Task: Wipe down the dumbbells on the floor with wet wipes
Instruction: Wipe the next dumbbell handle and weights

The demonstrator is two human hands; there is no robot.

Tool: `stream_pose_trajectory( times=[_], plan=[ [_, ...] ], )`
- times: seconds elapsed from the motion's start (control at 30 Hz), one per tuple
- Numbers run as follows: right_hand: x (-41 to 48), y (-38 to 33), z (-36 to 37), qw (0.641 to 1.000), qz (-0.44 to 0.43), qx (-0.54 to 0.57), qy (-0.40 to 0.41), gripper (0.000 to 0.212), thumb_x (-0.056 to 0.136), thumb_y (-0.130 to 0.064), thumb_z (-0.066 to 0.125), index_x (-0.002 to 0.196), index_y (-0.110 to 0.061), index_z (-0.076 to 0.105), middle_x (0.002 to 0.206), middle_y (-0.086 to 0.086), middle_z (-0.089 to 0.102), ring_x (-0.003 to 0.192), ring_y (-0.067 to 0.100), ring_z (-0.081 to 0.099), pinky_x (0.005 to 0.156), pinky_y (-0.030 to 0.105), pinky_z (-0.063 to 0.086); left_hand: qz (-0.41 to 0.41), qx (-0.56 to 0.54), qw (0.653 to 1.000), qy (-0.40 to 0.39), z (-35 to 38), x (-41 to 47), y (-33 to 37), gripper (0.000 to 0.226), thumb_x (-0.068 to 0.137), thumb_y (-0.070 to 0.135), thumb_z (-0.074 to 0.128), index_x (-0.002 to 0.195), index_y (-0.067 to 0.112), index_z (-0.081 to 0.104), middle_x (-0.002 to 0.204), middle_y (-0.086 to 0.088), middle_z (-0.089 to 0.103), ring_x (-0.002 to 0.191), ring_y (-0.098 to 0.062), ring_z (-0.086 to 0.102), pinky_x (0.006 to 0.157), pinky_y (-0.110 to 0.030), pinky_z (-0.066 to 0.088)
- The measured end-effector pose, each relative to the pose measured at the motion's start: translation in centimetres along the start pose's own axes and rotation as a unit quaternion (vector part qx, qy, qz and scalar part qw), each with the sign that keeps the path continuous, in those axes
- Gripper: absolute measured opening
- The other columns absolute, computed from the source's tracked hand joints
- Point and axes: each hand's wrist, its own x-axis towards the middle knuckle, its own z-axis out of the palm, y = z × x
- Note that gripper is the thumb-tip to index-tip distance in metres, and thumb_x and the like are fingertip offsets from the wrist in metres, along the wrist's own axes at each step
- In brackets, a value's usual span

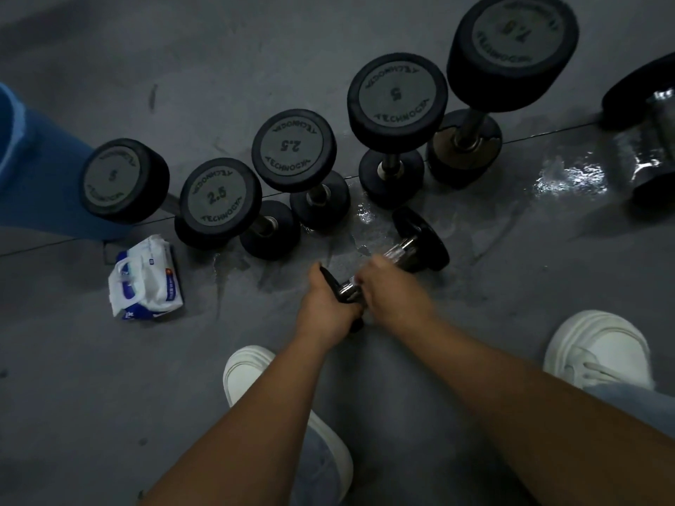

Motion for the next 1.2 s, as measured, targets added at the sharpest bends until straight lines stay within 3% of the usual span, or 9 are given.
stream_pose_trajectory(
  times=[0.1, 0.23, 0.37, 0.5, 0.67, 0.87, 1.0, 1.13, 1.2],
  plan=[
    [0.9, 1.7, -0.3, 0.991, 0.093, 0.016, 0.091, 0.015, 0.093, -0.016, 0.052, 0.104, -0.014, 0.062, 0.111, 0.009, 0.053, 0.089, 0.033, 0.062, 0.075, 0.038, 0.050, 0.005, -0.001, 1.000, 0.005, -0.1, 0.1, 0.1, 0.102, 0.070, 0.012, 0.078, 0.150, 0.023, 0.017, 0.121, -0.007, 0.053, 0.106, -0.027, 0.057, 0.092, -0.035, 0.051],
    [0.0, -0.4, 0.1, 0.999, -0.018, -0.021, -0.020, 0.016, 0.092, -0.016, 0.054, 0.107, -0.017, 0.058, 0.114, 0.006, 0.049, 0.092, 0.031, 0.062, 0.072, 0.035, 0.048, 0.007, -0.021, 1.000, -0.001, 0.0, -0.3, 0.3, 0.104, 0.071, 0.015, 0.081, 0.152, 0.022, 0.015, 0.119, -0.005, 0.053, 0.105, -0.024, 0.057, 0.089, -0.034, 0.051],
    [1.9, 1.8, -1.3, 0.995, 0.062, -0.003, 0.081, 0.016, 0.093, -0.016, 0.050, 0.105, -0.014, 0.061, 0.113, 0.006, 0.048, 0.088, 0.030, 0.061, 0.074, 0.040, 0.053, 0.009, -0.011, 1.000, 0.000, -0.4, 0.0, 0.4, 0.097, 0.074, 0.007, 0.076, 0.150, 0.021, 0.018, 0.114, -0.003, 0.048, 0.099, -0.021, 0.052, 0.080, -0.025, 0.042],
    [0.7, 0.2, -0.9, 0.997, -0.033, -0.056, -0.039, 0.019, 0.092, -0.017, 0.053, 0.110, -0.014, 0.059, 0.116, 0.006, 0.046, 0.090, 0.033, 0.062, 0.071, 0.036, 0.048, 0.008, -0.008, 1.000, -0.011, -0.7, 0.0, 0.8, 0.096, 0.073, 0.010, 0.079, 0.149, 0.019, 0.020, 0.115, -0.006, 0.051, 0.100, -0.024, 0.054, 0.086, -0.031, 0.048],
    [1.4, 0.7, -0.9, 1.000, -0.006, -0.010, 0.008, 0.020, 0.092, -0.014, 0.050, 0.107, -0.011, 0.063, 0.114, 0.008, 0.052, 0.094, 0.032, 0.061, 0.077, 0.040, 0.052, 0.002, -0.015, 1.000, -0.012, -0.8, 0.4, 0.6, 0.090, 0.075, 0.008, 0.075, 0.147, 0.020, 0.022, 0.111, -0.003, 0.053, 0.096, -0.022, 0.055, 0.079, -0.027, 0.045],
    [-0.1, 2.0, -0.6, 0.994, 0.067, 0.052, 0.069, 0.013, 0.089, -0.014, 0.054, 0.098, -0.014, 0.063, 0.106, 0.005, 0.054, 0.087, 0.027, 0.059, 0.073, 0.037, 0.051, -0.121, -0.120, 0.984, -0.058, -1.2, 0.4, 0.5, 0.085, 0.076, 0.016, 0.074, 0.143, 0.026, 0.022, 0.120, -0.009, 0.050, 0.093, -0.027, 0.061, 0.057, -0.033, 0.056],
    [-1.4, 2.6, 0.2, 0.996, 0.042, 0.079, -0.020, 0.013, 0.086, -0.012, 0.054, 0.091, -0.018, 0.064, 0.102, 0.006, 0.056, 0.091, 0.026, 0.060, 0.077, 0.029, 0.047, -0.085, -0.079, 0.988, 0.104, 0.1, -0.8, 0.4, 0.082, 0.077, 0.031, 0.076, 0.142, 0.018, 0.029, 0.120, -0.009, 0.059, 0.107, -0.032, 0.060, 0.091, -0.036, 0.050],
    [0.8, 2.4, -0.8, 0.979, 0.080, 0.150, 0.109, 0.013, 0.088, -0.009, 0.052, 0.096, -0.015, 0.061, 0.102, 0.001, 0.051, 0.085, 0.017, 0.056, 0.079, 0.028, 0.045, 0.007, 0.010, 0.996, 0.085, 1.6, -2.2, 0.3, 0.111, 0.069, 0.021, 0.086, 0.154, 0.014, 0.015, 0.139, -0.012, 0.043, 0.118, -0.027, 0.052, 0.092, -0.023, 0.038],
    [1.2, 1.6, -0.7, 0.991, 0.048, 0.122, 0.028, 0.013, 0.088, -0.013, 0.050, 0.094, -0.019, 0.060, 0.100, 0.001, 0.052, 0.087, 0.020, 0.059, 0.078, 0.028, 0.046, 0.016, 0.040, 0.995, 0.093, 1.9, -2.5, 0.3, 0.110, 0.068, 0.016, 0.084, 0.154, 0.015, 0.015, 0.143, -0.014, 0.038, 0.119, -0.029, 0.051, 0.090, -0.023, 0.037]
  ],
)
